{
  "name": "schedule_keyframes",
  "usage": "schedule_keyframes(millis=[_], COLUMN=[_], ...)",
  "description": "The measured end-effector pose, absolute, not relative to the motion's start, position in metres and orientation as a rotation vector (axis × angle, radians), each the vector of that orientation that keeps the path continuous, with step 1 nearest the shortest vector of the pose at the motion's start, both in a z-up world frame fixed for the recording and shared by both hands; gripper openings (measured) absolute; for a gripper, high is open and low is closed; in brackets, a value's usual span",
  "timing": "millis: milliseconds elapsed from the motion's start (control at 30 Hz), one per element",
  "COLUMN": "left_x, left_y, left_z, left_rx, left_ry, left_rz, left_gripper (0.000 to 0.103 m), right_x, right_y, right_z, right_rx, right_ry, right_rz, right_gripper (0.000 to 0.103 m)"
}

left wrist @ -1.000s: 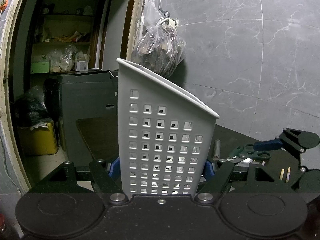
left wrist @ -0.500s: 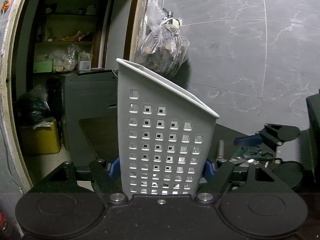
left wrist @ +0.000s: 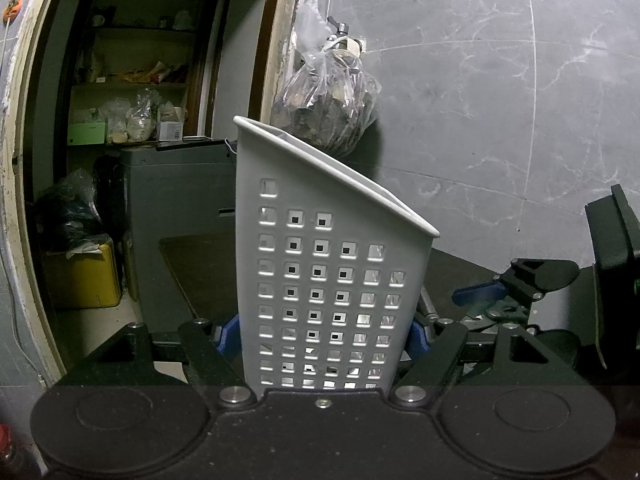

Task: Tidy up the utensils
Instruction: 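Grasp another metal spoon from the pile with the right tool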

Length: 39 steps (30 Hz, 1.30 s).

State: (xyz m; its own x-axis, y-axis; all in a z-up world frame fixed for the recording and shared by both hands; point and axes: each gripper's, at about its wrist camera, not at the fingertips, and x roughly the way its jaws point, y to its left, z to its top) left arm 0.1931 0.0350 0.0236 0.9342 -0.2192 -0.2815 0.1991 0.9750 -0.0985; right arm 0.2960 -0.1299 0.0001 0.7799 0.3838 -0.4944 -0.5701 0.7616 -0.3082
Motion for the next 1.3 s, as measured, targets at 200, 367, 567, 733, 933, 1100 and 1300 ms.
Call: schedule_keyframes(millis=[200, 367, 567, 733, 933, 1100, 1300], left_x=[0.193, 0.193, 0.193, 0.193, 0.193, 0.193, 0.192], left_y=[0.035, 0.035, 0.035, 0.035, 0.035, 0.036, 0.035], left_z=[0.024, 0.023, 0.023, 0.023, 0.023, 0.023, 0.023], left_rx=[-0.068, -0.068, -0.069, -0.069, -0.069, -0.069, -0.069], left_ry=[0.296, 0.296, 0.297, 0.296, 0.296, 0.296, 0.296], left_rz=[-0.214, -0.214, -0.214, -0.214, -0.214, -0.214, -0.214], left_gripper=[0.077, 0.077, 0.077, 0.077, 0.077, 0.077, 0.077], right_x=[0.29, 0.283, 0.275, 0.268, 0.258, 0.255, 0.255], right_y=[-0.124, -0.115, -0.105, -0.098, -0.092, -0.091, -0.09], right_z=[-0.005, -0.007, -0.011, -0.015, -0.021, -0.023, -0.023], right_rx=[-0.514, -0.566, -0.623, -0.665, -0.703, -0.712, -0.72], right_ry=[0.389, 0.343, 0.306, 0.305, 0.305, 0.305, 0.308], right_rz=[0.532, 0.529, 0.538, 0.563, 0.584, 0.577, 0.574], right_gripper=[0.096, 0.09, 0.074, 0.044, 0.017, 0.017, 0.017])
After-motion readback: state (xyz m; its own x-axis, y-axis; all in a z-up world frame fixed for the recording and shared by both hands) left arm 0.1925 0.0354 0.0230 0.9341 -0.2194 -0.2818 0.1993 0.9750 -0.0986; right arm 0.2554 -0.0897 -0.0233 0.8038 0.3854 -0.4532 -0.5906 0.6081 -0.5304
